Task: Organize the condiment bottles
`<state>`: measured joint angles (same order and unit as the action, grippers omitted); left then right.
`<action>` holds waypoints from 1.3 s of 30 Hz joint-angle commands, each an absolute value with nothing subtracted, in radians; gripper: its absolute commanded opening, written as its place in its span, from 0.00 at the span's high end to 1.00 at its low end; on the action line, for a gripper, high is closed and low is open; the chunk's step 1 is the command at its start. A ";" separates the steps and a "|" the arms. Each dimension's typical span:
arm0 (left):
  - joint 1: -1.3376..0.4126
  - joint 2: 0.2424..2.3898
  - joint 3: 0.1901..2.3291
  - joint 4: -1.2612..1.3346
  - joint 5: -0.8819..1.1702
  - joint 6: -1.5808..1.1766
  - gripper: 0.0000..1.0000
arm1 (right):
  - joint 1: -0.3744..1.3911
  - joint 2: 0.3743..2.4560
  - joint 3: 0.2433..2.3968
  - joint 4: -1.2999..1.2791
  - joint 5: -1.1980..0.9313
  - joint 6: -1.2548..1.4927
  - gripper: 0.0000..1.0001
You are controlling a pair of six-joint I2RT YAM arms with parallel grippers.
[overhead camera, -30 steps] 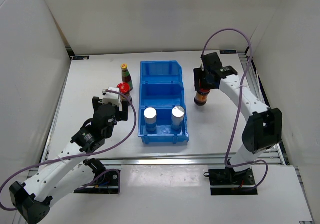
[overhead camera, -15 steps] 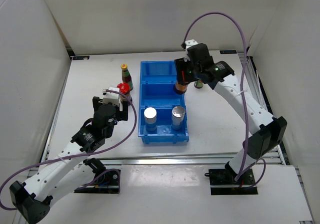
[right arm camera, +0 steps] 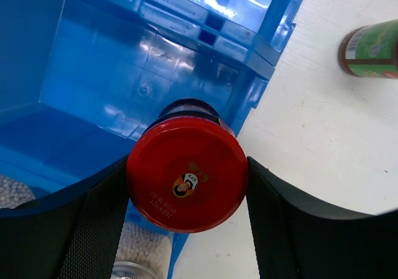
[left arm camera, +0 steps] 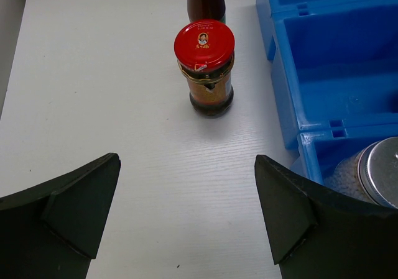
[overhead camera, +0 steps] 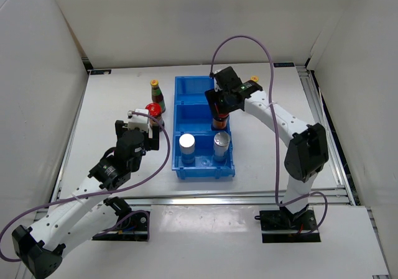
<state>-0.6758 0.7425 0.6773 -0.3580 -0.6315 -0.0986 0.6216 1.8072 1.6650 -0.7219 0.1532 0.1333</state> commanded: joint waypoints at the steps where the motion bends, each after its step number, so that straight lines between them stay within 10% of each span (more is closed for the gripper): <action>1: -0.669 0.738 0.672 -0.341 -0.630 -0.109 0.00 | 0.620 1.807 1.683 -0.591 0.141 0.109 1.00; 13: -0.669 0.738 0.672 -0.341 -0.630 -0.109 0.00 | 0.620 1.873 1.609 -0.546 0.123 0.137 0.85; 15: -0.669 0.738 0.672 -0.341 -0.630 -0.109 0.00 | 0.620 1.873 1.609 -0.537 0.123 0.137 0.60; 21: -0.669 0.747 0.672 -0.341 -0.630 -0.109 0.00 | 0.629 1.839 1.623 -0.549 0.185 0.127 0.27; 22: -0.669 0.747 0.672 -0.341 -0.630 -0.109 0.00 | 0.629 1.827 1.637 -0.560 0.207 0.127 0.00; 30: -0.669 0.790 0.761 -0.452 -0.643 -0.143 0.00 | 0.699 1.574 1.663 -0.578 0.535 0.147 0.00; 39: -0.537 0.980 1.035 -0.488 -0.444 -0.225 0.00 | 0.787 1.063 1.214 -0.580 0.595 0.481 0.00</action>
